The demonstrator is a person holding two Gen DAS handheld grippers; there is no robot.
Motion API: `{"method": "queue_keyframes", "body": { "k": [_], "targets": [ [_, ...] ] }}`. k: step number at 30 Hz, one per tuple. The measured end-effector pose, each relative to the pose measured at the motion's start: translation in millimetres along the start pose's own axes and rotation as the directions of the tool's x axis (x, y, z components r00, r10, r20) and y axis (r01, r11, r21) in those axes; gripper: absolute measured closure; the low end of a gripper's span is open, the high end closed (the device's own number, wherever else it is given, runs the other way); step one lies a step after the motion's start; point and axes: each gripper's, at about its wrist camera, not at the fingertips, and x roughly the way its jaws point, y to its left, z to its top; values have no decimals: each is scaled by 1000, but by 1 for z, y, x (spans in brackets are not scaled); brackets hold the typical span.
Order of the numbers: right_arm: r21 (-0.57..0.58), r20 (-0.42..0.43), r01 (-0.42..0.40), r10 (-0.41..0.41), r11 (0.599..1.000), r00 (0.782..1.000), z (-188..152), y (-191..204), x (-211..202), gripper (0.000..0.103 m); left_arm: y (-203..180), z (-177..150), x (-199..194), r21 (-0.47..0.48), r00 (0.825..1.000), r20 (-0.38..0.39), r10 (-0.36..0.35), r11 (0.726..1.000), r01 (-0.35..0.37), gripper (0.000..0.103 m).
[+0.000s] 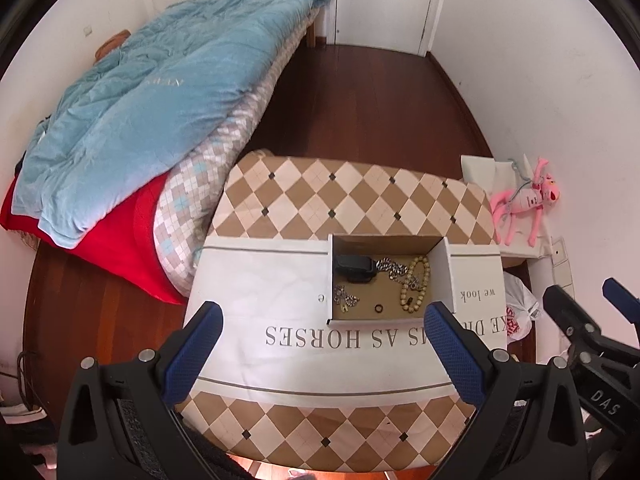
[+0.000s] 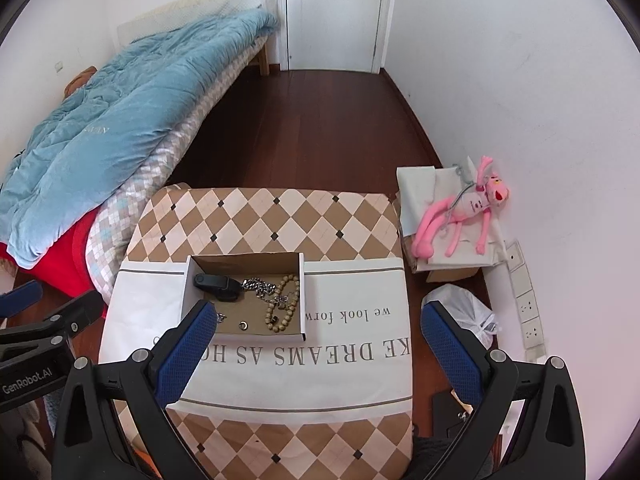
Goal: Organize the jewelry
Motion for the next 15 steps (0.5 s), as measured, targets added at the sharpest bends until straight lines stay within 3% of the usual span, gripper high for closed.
{"method": "queue_keyframes", "body": {
  "k": [15],
  "targets": [
    [-19,-58,-8,7,1000,998,-2,1,12,0,-1,-7,13,31,999,-52,-7,999,9,0]
  ]
}}
